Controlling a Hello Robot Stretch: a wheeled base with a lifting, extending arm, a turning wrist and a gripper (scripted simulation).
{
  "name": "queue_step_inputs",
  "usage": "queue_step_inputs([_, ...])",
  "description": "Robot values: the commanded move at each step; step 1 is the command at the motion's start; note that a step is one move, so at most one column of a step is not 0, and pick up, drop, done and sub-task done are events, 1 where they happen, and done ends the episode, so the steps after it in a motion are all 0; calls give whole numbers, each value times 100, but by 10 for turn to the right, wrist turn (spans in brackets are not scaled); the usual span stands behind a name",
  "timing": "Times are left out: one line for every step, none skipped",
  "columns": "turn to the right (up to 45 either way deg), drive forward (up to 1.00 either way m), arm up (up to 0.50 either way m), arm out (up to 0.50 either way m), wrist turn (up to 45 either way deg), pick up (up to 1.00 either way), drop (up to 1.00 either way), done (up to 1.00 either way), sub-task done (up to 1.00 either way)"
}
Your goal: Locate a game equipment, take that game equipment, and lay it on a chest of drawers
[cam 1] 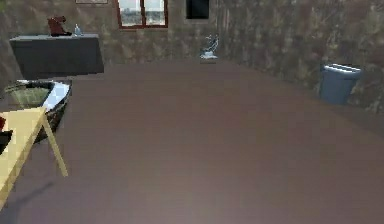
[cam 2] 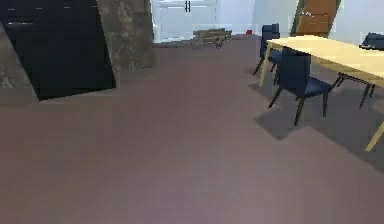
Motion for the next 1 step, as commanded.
queue_step_inputs([-210, 0, 0, 0, 0, 0, 0, 0, 0])
